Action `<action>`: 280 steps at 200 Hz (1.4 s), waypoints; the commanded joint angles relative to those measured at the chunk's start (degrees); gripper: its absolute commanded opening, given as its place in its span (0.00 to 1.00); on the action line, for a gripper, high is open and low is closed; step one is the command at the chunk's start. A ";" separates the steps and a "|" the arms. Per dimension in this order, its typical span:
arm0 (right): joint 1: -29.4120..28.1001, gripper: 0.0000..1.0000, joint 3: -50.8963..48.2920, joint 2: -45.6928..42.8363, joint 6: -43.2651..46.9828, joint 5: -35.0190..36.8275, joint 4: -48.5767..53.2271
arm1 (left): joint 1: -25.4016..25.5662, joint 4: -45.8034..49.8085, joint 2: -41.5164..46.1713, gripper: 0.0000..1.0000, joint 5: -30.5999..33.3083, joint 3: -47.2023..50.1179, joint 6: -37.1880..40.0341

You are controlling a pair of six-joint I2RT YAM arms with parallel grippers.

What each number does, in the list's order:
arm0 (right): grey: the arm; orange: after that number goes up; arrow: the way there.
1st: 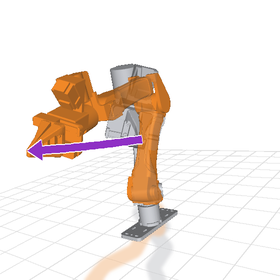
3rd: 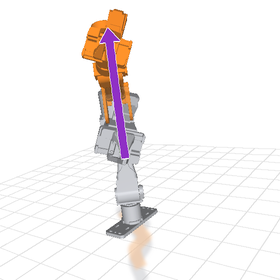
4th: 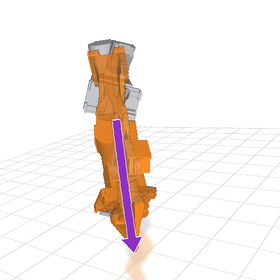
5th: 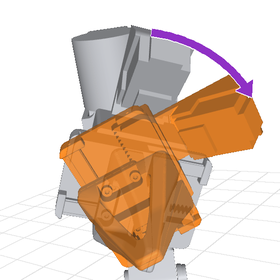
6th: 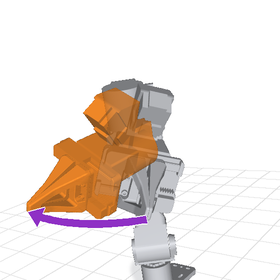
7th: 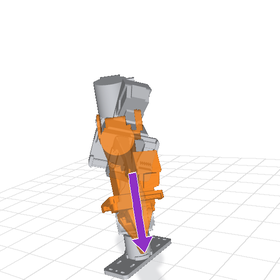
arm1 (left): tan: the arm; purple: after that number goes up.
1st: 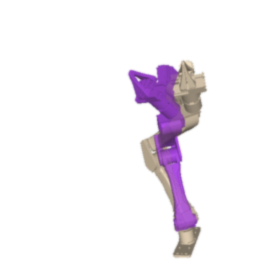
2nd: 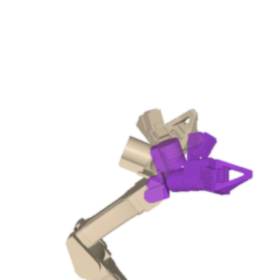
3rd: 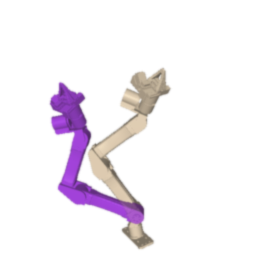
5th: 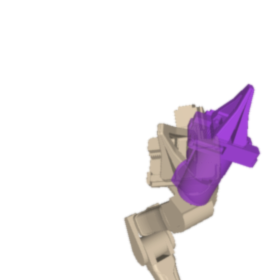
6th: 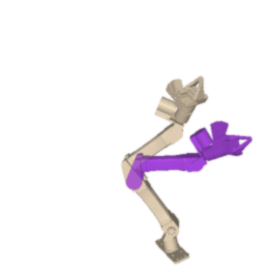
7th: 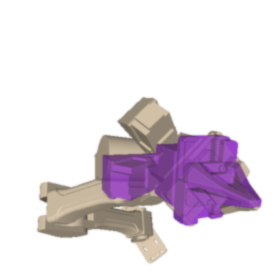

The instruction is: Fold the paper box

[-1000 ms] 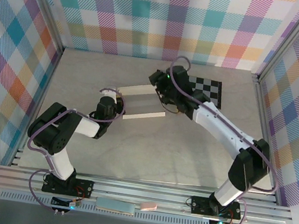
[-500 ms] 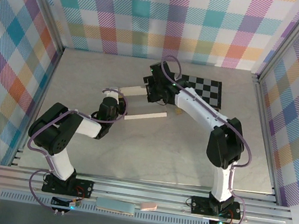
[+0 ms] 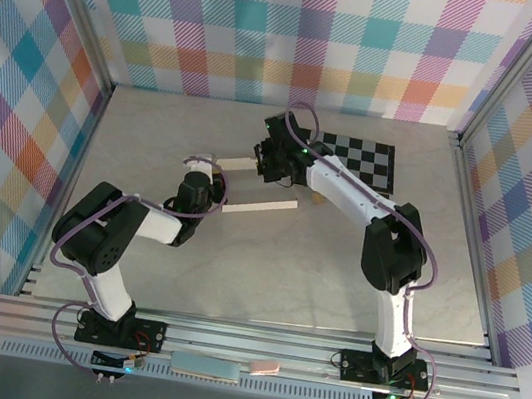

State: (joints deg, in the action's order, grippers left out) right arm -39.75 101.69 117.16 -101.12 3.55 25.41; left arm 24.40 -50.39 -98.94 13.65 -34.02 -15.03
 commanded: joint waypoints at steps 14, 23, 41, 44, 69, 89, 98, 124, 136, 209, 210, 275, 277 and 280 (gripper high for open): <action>0.48 0.11 -6.34 -2.58 -0.74 -2.04 -1.84 | 1.17 11.72 1.61 0.28 0.15 0.53 -1.09; 0.59 0.10 -7.65 -3.09 -0.70 -2.45 -2.33 | 1.26 13.59 3.86 0.33 0.15 0.65 -2.00; 0.57 0.09 -10.23 -4.16 -0.59 -2.89 -3.68 | 1.51 16.95 8.79 0.38 -0.66 0.80 -3.99; 0.55 0.09 -10.59 -4.40 -0.57 -2.90 -3.77 | 1.60 17.68 9.64 0.39 -0.72 0.87 -4.26; 0.54 0.08 -13.42 -5.51 -0.22 -3.03 -5.32 | 1.85 23.70 15.86 0.48 -2.94 1.18 -9.28; 0.54 0.08 -15.94 -6.28 -0.38 -3.41 -7.25 | 3.57 29.87 20.93 0.52 -4.50 1.51 -12.21; 0.59 0.08 -16.95 -6.62 -0.22 -3.63 -8.05 | 4.53 32.41 23.68 0.52 -4.93 2.16 -13.53; 0.55 0.08 -19.60 -7.71 0.19 -3.98 -9.08 | 6.16 42.97 35.24 0.50 -3.98 3.80 -20.24; 0.55 0.09 -21.03 -8.12 0.21 -4.36 -10.07 | 6.20 48.99 41.56 0.50 -3.38 3.77 -24.60; 0.09 0.13 -32.82 -13.46 0.80 -6.90 -14.46 | 3.73 81.99 46.94 0.54 -10.79 -11.91 -40.61; 0.05 0.13 -33.02 -13.50 0.82 -6.94 -14.53 | 3.68 82.10 46.70 0.54 -10.99 -12.02 -40.52; 0.38 0.14 -37.09 -14.40 3.15 -7.77 -15.27 | -0.76 68.33 30.08 0.47 -25.73 -11.64 -45.57; 0.46 0.14 -37.02 -14.48 3.20 -7.77 -15.18 | -0.76 67.77 29.69 0.47 -25.83 -11.67 -45.74; 0.50 0.14 -37.00 -14.53 3.28 -7.77 -15.04 | -0.76 67.03 29.09 0.47 -26.05 -11.68 -46.01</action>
State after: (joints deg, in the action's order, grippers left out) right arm -39.44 65.08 103.55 -99.70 -3.75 7.40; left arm 23.92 22.81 -66.72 -6.09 -46.19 -57.36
